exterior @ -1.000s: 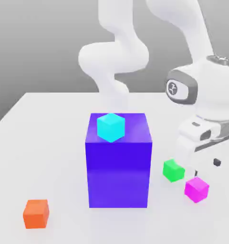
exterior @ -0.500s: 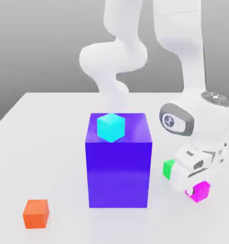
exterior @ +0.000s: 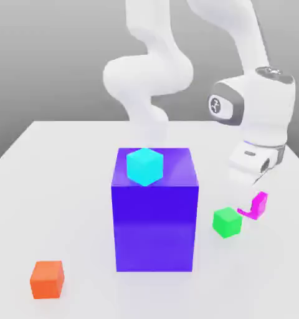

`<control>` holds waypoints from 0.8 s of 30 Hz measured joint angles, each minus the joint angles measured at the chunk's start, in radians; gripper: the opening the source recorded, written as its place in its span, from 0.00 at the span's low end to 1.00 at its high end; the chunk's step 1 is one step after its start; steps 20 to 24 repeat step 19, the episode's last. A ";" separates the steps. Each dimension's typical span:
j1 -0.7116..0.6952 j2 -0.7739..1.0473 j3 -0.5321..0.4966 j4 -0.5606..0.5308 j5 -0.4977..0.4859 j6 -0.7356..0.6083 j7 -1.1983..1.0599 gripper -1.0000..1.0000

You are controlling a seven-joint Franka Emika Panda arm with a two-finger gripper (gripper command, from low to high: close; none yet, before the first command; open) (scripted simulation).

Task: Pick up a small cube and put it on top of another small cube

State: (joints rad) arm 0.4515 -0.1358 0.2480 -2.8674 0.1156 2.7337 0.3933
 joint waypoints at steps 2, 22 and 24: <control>0.024 -0.045 -0.015 -0.031 0.014 -0.014 -0.082 0.00; 0.047 0.102 -0.058 -0.125 -0.094 0.224 -0.255 1.00; 0.047 0.102 -0.058 -0.125 -0.094 0.224 -0.255 1.00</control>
